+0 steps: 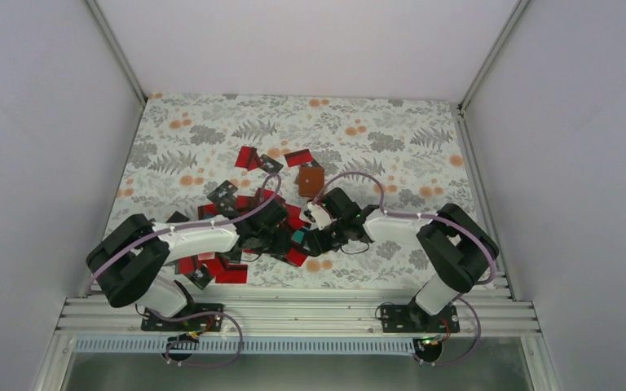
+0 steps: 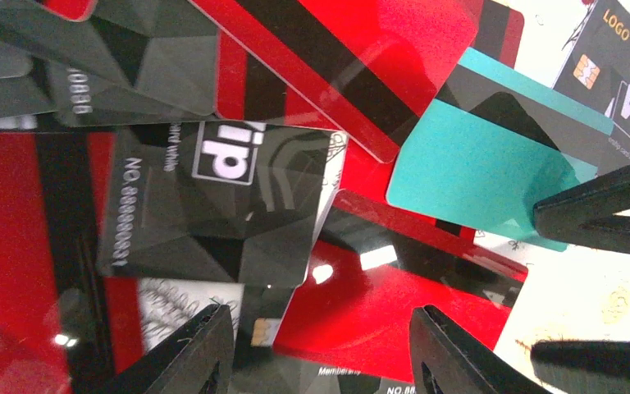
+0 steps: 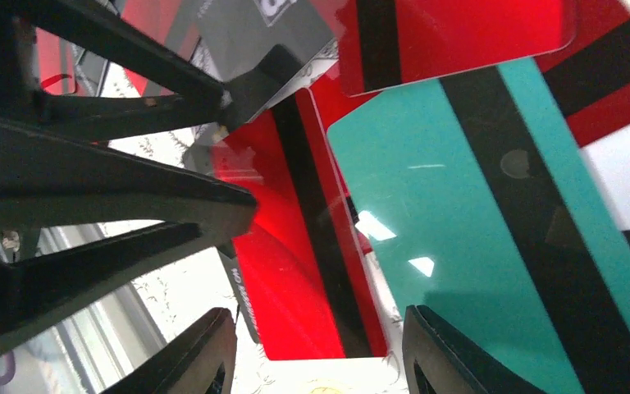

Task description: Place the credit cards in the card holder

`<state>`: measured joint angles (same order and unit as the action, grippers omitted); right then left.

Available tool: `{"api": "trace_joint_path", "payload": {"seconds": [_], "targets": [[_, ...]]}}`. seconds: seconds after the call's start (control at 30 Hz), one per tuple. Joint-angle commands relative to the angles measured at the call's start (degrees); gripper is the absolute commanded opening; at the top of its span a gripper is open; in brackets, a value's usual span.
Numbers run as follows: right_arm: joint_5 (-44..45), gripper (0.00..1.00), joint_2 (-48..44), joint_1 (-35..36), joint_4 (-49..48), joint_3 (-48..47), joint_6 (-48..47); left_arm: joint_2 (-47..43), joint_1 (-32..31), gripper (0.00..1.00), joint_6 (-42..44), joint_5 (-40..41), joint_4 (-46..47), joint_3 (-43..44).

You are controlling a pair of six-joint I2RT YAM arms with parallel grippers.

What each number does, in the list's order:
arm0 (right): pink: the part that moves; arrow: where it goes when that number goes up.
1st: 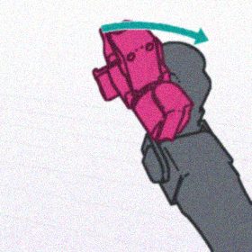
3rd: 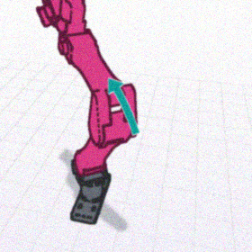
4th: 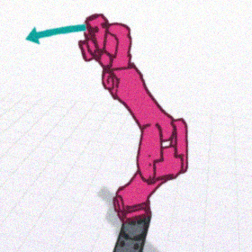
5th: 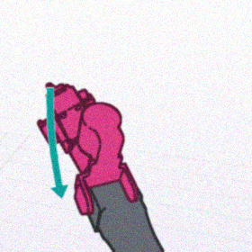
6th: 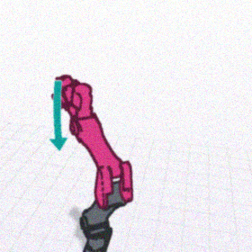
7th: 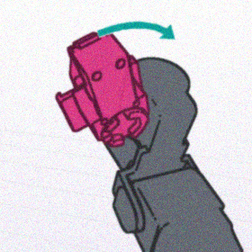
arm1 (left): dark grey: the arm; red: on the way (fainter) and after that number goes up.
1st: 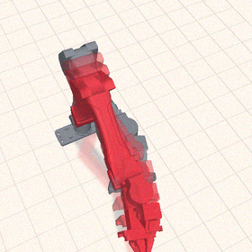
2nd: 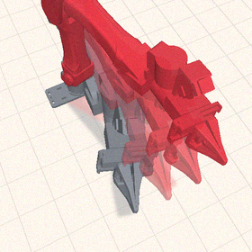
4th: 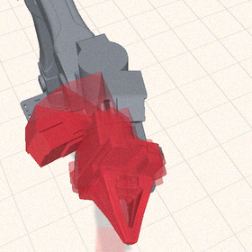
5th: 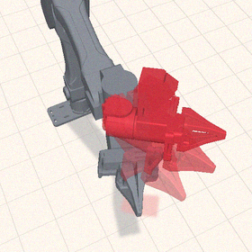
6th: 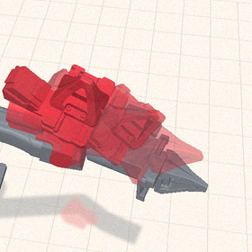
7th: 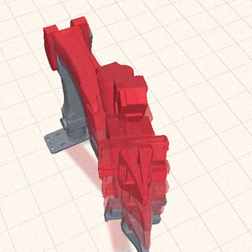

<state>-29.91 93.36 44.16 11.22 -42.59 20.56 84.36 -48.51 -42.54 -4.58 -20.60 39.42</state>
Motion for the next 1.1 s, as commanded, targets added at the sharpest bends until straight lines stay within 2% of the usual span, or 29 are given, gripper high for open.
{"api": "trace_joint_path", "payload": {"seconds": [0.0, 0.3, 0.67, 0.77, 0.93, 1.07], "targets": [[-4.80, 0.53, 2.83, 0.66, 0.38, 2.20, 0.60, 3.45, -1.34, 0.54, 1.25, -2.62, 4.56, -0.18], [-11.40, 0.50, 2.69, 0.71, -0.85, 6.95, 0.65, 4.53, -5.67, 0.51, 0.40, -5.11, 6.86, -1.72], [-13.42, 0.51, -3.79, 0.66, 1.74, 12.04, 1.32, 2.35, -9.05, 0.49, -1.59, -7.19, 6.67, -2.45], [-11.10, 0.51, -6.17, 0.66, 3.61, 12.02, 2.09, 1.99, -9.35, 0.49, -1.42, -6.29, 5.10, -1.86], [-7.87, 0.53, -11.49, 0.66, 8.14, 12.06, 6.67, -0.17, -9.32, 0.49, -1.14, -2.86, 1.89, 0.55], [-11.05, 0.54, -14.11, 0.79, 9.05, 15.30, 14.88, -1.19, -9.34, 0.48, 0.22, -1.49, 0.59, 1.88]]}}
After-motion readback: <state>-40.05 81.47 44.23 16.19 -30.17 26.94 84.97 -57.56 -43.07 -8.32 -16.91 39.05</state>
